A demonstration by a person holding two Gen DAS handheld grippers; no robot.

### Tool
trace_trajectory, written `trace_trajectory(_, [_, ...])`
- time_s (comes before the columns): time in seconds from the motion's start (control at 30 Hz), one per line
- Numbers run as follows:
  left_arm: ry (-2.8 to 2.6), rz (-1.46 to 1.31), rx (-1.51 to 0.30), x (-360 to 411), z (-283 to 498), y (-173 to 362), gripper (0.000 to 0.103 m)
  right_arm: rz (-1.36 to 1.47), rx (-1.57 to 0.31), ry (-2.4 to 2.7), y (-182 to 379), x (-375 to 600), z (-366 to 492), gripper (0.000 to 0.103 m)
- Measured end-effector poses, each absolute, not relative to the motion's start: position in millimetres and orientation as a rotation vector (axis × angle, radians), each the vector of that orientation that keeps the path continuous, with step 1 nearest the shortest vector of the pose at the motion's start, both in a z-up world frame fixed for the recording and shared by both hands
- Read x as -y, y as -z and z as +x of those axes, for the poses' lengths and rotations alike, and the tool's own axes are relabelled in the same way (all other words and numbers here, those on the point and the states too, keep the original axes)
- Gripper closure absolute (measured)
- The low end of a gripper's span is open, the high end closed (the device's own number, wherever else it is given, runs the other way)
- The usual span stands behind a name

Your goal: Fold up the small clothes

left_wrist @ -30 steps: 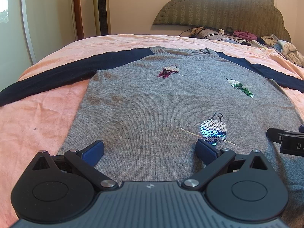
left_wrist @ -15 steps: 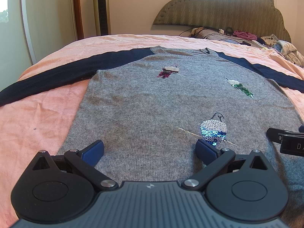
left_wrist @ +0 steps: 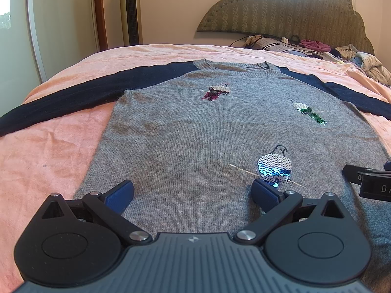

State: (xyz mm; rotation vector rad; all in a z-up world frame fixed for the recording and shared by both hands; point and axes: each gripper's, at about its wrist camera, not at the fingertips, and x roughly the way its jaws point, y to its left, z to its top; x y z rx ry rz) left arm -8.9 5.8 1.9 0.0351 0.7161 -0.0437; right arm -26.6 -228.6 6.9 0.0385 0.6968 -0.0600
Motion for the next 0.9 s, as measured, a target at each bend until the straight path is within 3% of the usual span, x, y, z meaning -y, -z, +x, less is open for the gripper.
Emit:
trace_trajectory(0.37, [0.044, 0.034, -0.716, -6, -9, -2, 0.000, 0.113, -0.723, -0.023, -17, 248, -19, 0.000])
trace_trajectory(0.53, [0.044, 0.034, -0.716, -5, -9, -2, 0.000, 0.539, -0.564, -0.093, -51, 366, -12, 0.000])
trace_trajectory(0.67, [0.044, 0.034, -0.716, -5, -9, -2, 0.000, 0.964, -0.564, 0.034, -40, 498, 16, 0.000])
trace_trajectory(0.73, [0.044, 0.033, -0.715, -5, -9, -2, 0.000, 1.080, -0.481, 0.148, -29, 550, 18, 0.011])
trace_trajectory(0.9, [0.043, 0.033, -0.715, -5, -9, -2, 0.000, 1.175, -0.480, 0.305, -1, 613, 37, 0.020])
